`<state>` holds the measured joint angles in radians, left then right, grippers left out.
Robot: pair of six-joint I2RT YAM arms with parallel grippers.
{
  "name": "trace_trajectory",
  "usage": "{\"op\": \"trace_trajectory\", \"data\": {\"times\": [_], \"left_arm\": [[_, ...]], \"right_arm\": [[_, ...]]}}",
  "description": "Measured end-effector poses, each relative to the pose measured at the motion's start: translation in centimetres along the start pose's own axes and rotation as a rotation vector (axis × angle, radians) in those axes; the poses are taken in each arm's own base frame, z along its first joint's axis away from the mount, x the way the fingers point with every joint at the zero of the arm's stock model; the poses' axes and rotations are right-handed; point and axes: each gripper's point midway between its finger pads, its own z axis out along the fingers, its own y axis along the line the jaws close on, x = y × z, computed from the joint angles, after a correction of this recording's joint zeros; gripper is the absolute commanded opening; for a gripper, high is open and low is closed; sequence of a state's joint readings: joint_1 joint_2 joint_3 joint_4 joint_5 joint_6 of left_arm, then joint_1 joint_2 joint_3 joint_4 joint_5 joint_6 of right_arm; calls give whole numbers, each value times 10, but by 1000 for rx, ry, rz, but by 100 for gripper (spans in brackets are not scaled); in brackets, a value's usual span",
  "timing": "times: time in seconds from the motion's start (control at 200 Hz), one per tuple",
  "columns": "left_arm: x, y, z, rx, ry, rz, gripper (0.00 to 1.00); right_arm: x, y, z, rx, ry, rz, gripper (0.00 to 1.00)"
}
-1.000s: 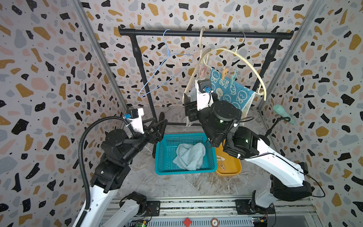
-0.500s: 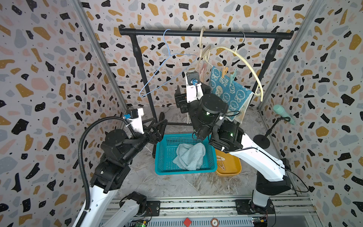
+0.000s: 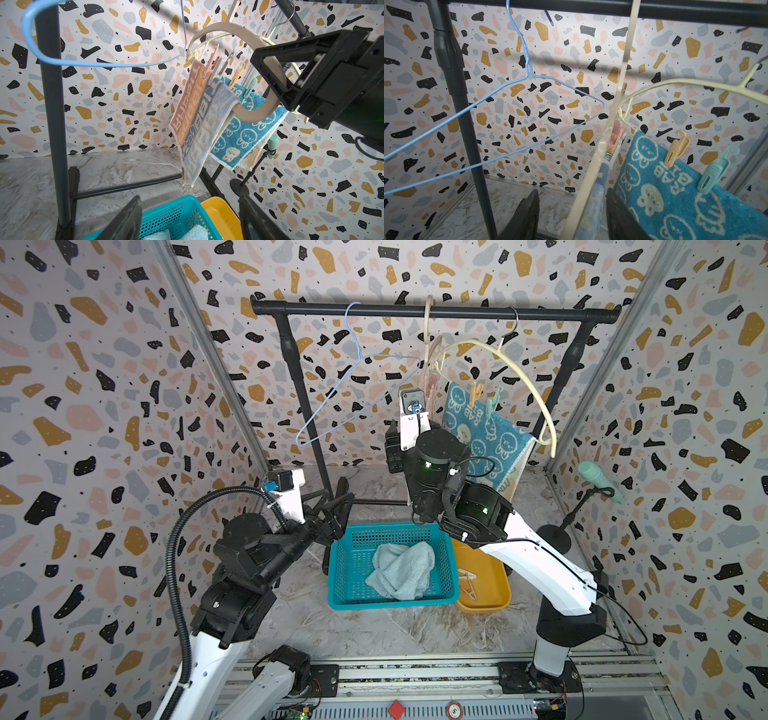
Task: Remove the clothespins securing towels to the hanger
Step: Pick up the hanger from the clothesline.
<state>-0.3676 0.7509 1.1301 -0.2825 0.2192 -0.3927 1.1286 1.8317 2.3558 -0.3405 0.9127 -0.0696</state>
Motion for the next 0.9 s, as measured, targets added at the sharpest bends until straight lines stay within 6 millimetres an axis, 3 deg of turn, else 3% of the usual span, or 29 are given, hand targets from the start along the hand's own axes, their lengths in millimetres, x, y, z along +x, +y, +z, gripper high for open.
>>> {"op": "trace_trajectory", "data": {"times": [0.23,0.896], "left_arm": [[1,0,1,-1,2,0,74],[8,8,12,-24,31,4,74]], "right_arm": [[5,-5,1,15,14,4,0],[-4,-8,-10,-60,-33,-16,0]]}}
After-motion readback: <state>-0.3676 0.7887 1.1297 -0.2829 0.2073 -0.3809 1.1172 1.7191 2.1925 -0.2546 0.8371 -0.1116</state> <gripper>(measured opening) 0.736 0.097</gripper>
